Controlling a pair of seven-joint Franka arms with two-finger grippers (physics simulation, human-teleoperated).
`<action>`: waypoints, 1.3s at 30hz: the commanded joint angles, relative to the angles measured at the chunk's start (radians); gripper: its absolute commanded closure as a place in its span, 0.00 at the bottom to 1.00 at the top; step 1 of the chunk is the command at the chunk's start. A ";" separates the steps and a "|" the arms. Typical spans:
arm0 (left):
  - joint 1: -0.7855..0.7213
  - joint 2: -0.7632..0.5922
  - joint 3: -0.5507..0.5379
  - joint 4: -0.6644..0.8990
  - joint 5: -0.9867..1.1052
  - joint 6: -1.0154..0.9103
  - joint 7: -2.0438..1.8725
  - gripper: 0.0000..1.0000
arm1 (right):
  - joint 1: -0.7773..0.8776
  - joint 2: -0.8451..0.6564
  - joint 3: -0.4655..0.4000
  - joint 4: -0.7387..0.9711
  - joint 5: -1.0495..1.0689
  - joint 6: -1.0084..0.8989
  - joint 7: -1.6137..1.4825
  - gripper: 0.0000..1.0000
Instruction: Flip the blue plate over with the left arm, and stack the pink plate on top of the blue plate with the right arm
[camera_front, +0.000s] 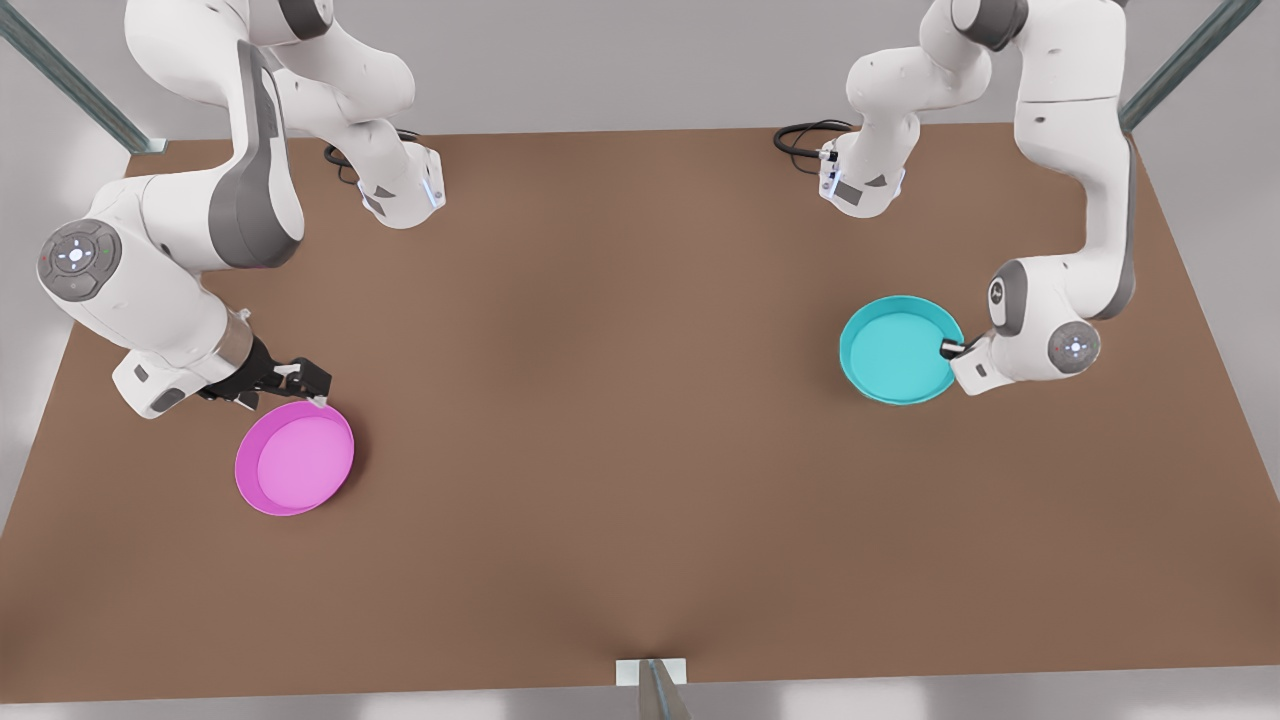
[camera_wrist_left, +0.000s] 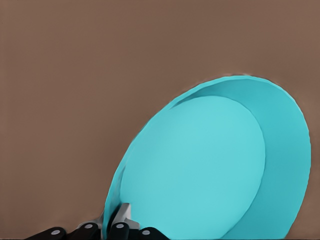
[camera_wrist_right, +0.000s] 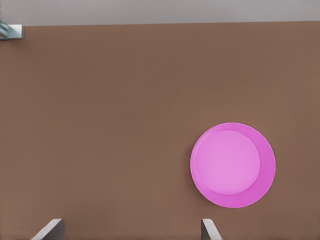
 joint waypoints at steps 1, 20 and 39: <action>-0.007 0.001 -0.003 0.002 0.075 -0.004 -0.007 0.79 | 0.000 0.000 0.000 0.000 0.000 0.000 -0.001 0.00; -0.356 0.013 -0.210 0.096 0.770 -0.528 -0.520 0.79 | 0.000 0.000 0.000 0.000 0.000 0.002 -0.001 0.00; -1.001 0.515 -0.041 0.671 0.963 -1.168 -0.647 0.79 | -0.001 0.000 0.000 0.000 0.000 0.002 -0.001 0.00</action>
